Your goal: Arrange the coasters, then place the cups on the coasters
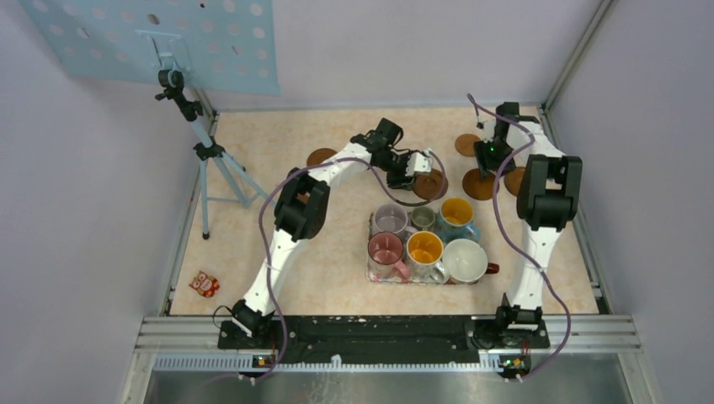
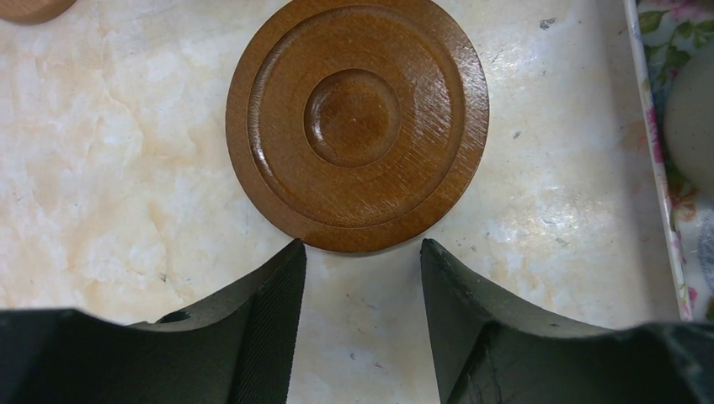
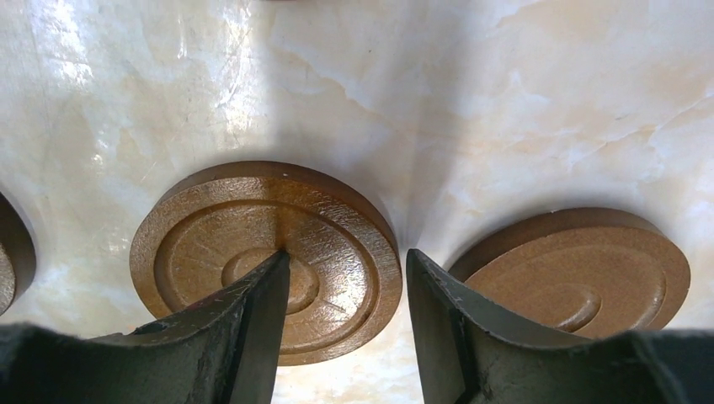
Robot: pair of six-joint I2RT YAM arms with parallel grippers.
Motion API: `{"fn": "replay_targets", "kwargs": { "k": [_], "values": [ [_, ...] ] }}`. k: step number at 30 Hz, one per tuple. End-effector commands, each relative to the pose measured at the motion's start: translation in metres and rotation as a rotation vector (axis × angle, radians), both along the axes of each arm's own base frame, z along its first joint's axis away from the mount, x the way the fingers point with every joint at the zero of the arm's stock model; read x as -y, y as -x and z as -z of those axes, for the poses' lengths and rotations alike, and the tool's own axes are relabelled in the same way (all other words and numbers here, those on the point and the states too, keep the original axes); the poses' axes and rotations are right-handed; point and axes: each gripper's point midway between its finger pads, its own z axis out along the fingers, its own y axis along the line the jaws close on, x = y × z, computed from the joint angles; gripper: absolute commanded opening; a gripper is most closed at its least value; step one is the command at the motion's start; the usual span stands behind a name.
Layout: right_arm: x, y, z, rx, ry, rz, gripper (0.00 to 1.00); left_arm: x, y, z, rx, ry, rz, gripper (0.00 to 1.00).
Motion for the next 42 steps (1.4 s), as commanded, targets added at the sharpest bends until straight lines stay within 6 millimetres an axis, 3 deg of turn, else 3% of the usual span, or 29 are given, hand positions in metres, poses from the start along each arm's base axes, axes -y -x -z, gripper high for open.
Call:
{"fn": "replay_targets", "kwargs": {
  "k": [1, 5, 9, 12, 14, 20, 28, 36, 42],
  "values": [
    [-0.001, -0.02, 0.0, 0.044, -0.025, 0.031, 0.53, -0.006, 0.004, 0.007, -0.025, -0.027, -0.023, 0.61],
    [-0.01, -0.034, -0.025, 0.125, -0.076, 0.008, 0.53, -0.013, -0.007, -0.017, -0.02, -0.001, -0.082, 0.69],
    [-0.02, -0.057, -0.063, 0.251, -0.124, -0.011, 0.54, -0.026, -0.014, -0.051, -0.02, 0.036, -0.127, 0.77],
    [-0.026, -0.076, -0.08, 0.321, -0.161, 0.001, 0.55, -0.036, -0.016, -0.078, -0.031, 0.081, -0.172, 0.82],
    [-0.027, -0.091, -0.084, 0.368, -0.164, 0.021, 0.55, -0.046, -0.022, -0.095, -0.035, 0.111, -0.226, 0.84],
    [-0.025, -0.117, -0.065, 0.38, -0.096, 0.088, 0.56, -0.085, -0.052, -0.112, -0.039, 0.129, -0.479, 0.88],
    [-0.021, -0.13, -0.045, 0.381, -0.067, 0.136, 0.56, -0.165, -0.098, -0.106, -0.075, 0.091, -0.877, 0.89],
    [-0.018, -0.13, -0.036, 0.37, -0.061, 0.146, 0.57, -0.239, -0.121, -0.073, -0.033, -0.026, -1.177, 0.87],
    [-0.018, -0.13, -0.042, 0.374, -0.072, 0.135, 0.57, -0.281, -0.121, -0.054, -0.061, -0.078, -1.312, 0.8]
  ]
}}
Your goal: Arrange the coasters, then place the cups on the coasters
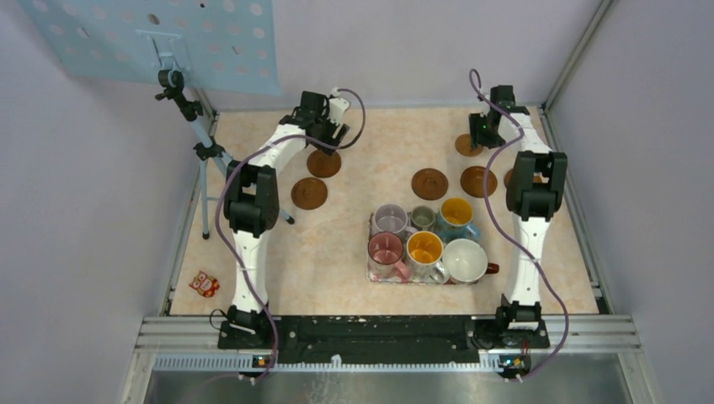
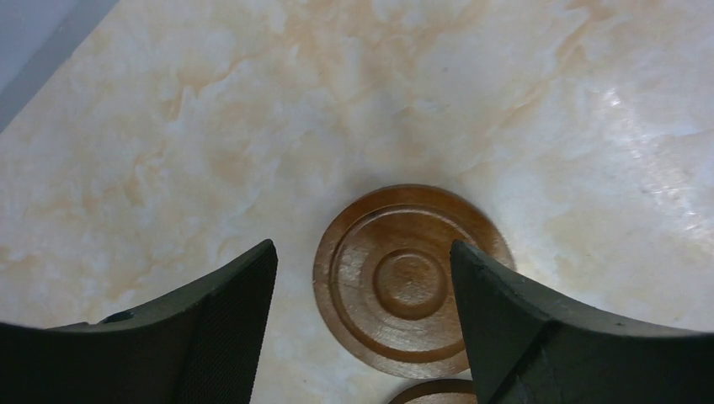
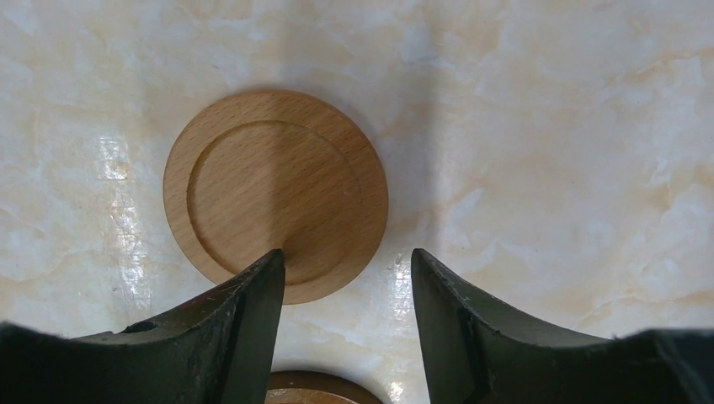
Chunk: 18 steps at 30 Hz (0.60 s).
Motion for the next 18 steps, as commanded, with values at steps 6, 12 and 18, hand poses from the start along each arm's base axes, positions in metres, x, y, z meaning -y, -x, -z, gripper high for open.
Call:
{"fn": "replay_targets", "kwargs": {
  "k": [6, 12, 18],
  "values": [
    [-0.001, -0.016, -0.037, 0.092, -0.021, -0.022, 0.57, -0.039, 0.002, 0.009, -0.034, 0.021, -0.132, 0.76],
    [-0.004, -0.014, -0.043, 0.096, -0.044, -0.048, 0.57, -0.042, 0.013, 0.026, -0.119, 0.092, -0.129, 0.75],
    [-0.004, -0.012, -0.049, 0.1, -0.065, -0.05, 0.57, -0.025, 0.028, 0.046, -0.218, 0.16, -0.051, 0.72]
  ]
}}
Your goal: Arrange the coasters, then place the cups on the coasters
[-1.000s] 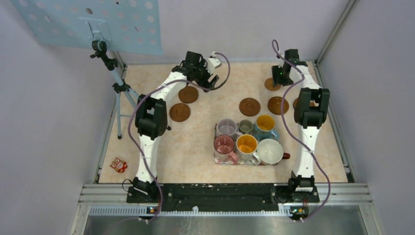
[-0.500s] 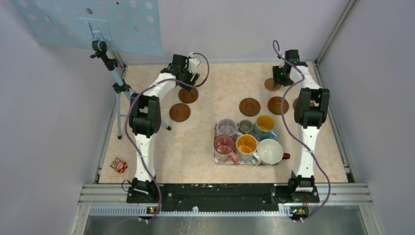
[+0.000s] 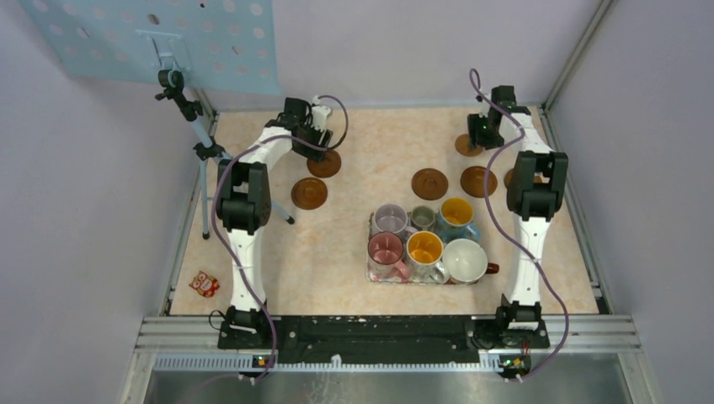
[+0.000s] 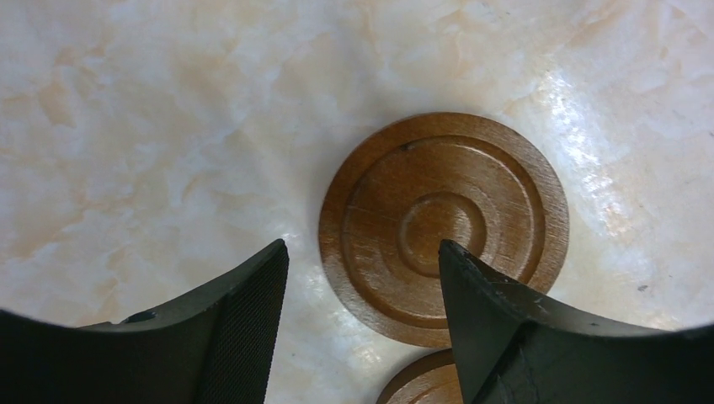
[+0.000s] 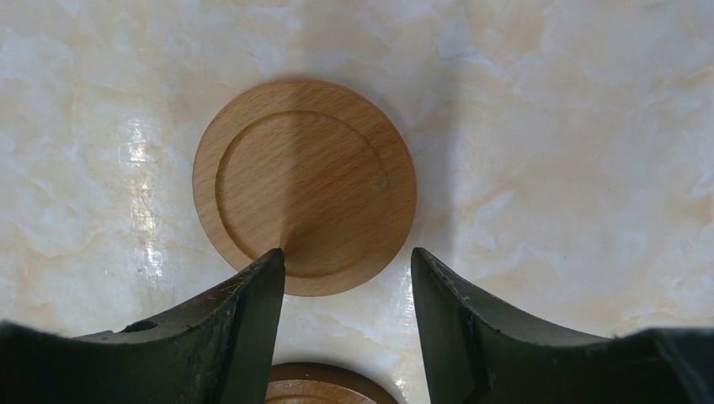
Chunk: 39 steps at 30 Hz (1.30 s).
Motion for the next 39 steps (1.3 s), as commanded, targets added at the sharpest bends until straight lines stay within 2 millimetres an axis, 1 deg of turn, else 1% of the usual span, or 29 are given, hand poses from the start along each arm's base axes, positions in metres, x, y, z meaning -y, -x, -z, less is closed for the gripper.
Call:
{"fn": "replay_targets", "kwargs": {
  "k": [1, 3, 6, 9, 11, 17, 19, 24, 26, 28, 31, 36, 39],
  "values": [
    [0.002, -0.015, -0.052, 0.11, -0.023, -0.013, 0.57, 0.022, 0.017, 0.019, -0.1, 0.102, 0.074, 0.71],
    [0.004, -0.014, -0.056, 0.113, -0.035, -0.005, 0.57, 0.027, 0.023, 0.029, -0.141, 0.125, 0.101, 0.69],
    [0.006, -0.012, -0.063, 0.12, -0.059, 0.009, 0.57, 0.038, 0.031, 0.036, -0.177, 0.162, 0.147, 0.63],
    [0.009, -0.009, -0.066, 0.122, -0.064, 0.015, 0.57, 0.05, 0.036, 0.039, -0.19, 0.18, 0.177, 0.58],
    [0.011, -0.008, -0.068, 0.123, -0.065, 0.017, 0.57, 0.062, 0.039, 0.039, -0.187, 0.176, 0.209, 0.56],
    [0.014, -0.005, -0.071, 0.125, -0.062, 0.025, 0.57, 0.108, 0.048, 0.041, -0.16, 0.156, 0.301, 0.54],
    [0.015, -0.004, -0.071, 0.123, -0.062, 0.026, 0.57, 0.127, 0.051, 0.041, -0.143, 0.163, 0.337, 0.54],
    [0.016, 0.0, -0.066, 0.109, -0.056, 0.031, 0.57, 0.175, 0.061, 0.049, -0.118, 0.162, 0.432, 0.53],
    [0.016, 0.001, -0.065, 0.105, -0.052, 0.034, 0.57, 0.191, 0.065, 0.053, -0.119, 0.168, 0.458, 0.53],
    [0.017, 0.003, -0.066, 0.105, -0.049, 0.034, 0.57, 0.203, 0.07, 0.056, -0.122, 0.173, 0.479, 0.53],
    [0.017, 0.003, -0.068, 0.109, -0.048, 0.034, 0.57, 0.21, 0.074, 0.061, -0.121, 0.162, 0.492, 0.53],
    [0.017, 0.004, -0.069, 0.108, -0.044, 0.032, 0.57, 0.207, 0.072, 0.064, -0.119, 0.147, 0.488, 0.52],
    [0.017, 0.003, -0.069, 0.111, -0.046, 0.03, 0.57, 0.205, 0.078, 0.062, -0.127, 0.144, 0.495, 0.52]
  ]
}}
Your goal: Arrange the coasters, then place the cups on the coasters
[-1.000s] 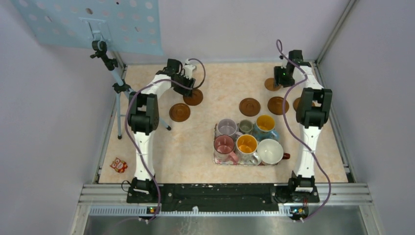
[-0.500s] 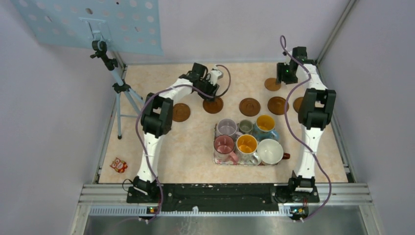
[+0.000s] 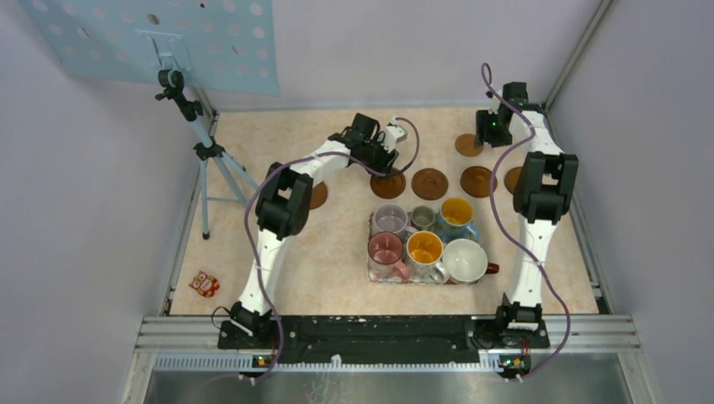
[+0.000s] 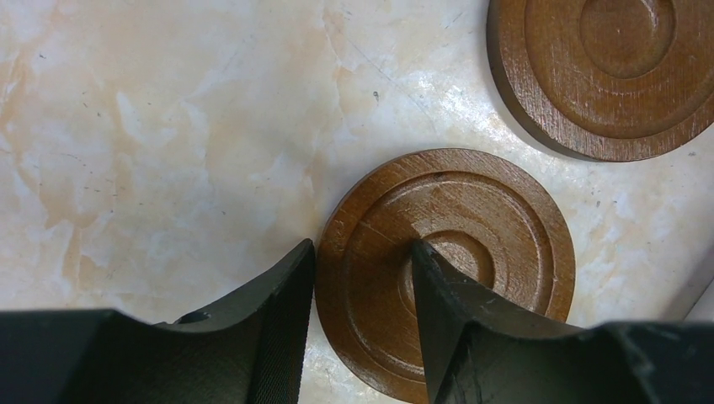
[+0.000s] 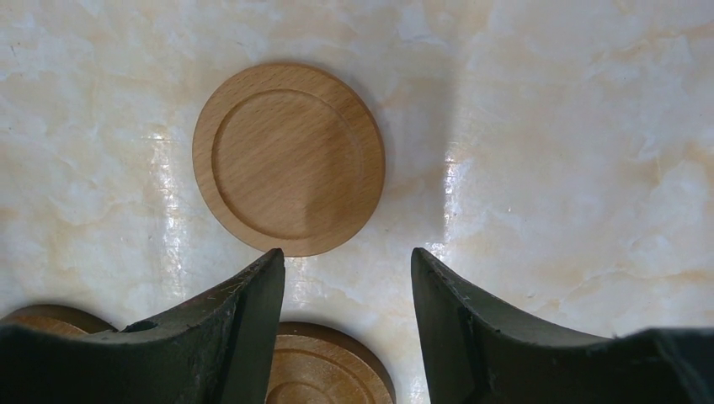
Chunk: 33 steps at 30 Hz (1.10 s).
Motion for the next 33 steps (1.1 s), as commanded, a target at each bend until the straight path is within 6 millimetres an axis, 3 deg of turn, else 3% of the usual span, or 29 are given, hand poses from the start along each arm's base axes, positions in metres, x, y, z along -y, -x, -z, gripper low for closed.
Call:
{"fn": "replay_targets", "kwargs": {
  "k": [1, 7, 17, 21, 25, 29, 33],
  "values": [
    [0.004, -0.006, -0.047, 0.101, 0.008, 0.011, 0.57, -0.017, 0.022, 0.039, -0.111, -0.069, 0.0, 0.52],
    [0.003, -0.006, -0.045, 0.097, 0.003, 0.01, 0.57, -0.029, 0.043, 0.037, -0.125, -0.084, 0.011, 0.5],
    [0.001, -0.008, -0.048, 0.104, -0.008, 0.007, 0.57, -0.037, 0.05, 0.027, -0.125, -0.096, 0.005, 0.48],
    [0.001, -0.008, -0.047, 0.103, -0.01, 0.005, 0.57, -0.038, 0.038, 0.016, -0.097, -0.093, -0.023, 0.63],
    [0.0, -0.009, -0.049, 0.109, -0.012, 0.001, 0.57, -0.038, 0.022, -0.02, -0.104, -0.018, -0.038, 0.76],
    [-0.001, -0.012, -0.054, 0.121, -0.015, -0.008, 0.57, -0.065, 0.013, -0.046, -0.097, 0.009, -0.068, 0.8],
    [-0.002, -0.012, -0.058, 0.128, -0.014, -0.023, 0.57, -0.124, 0.011, -0.049, -0.131, -0.024, -0.158, 0.8]
  ]
}}
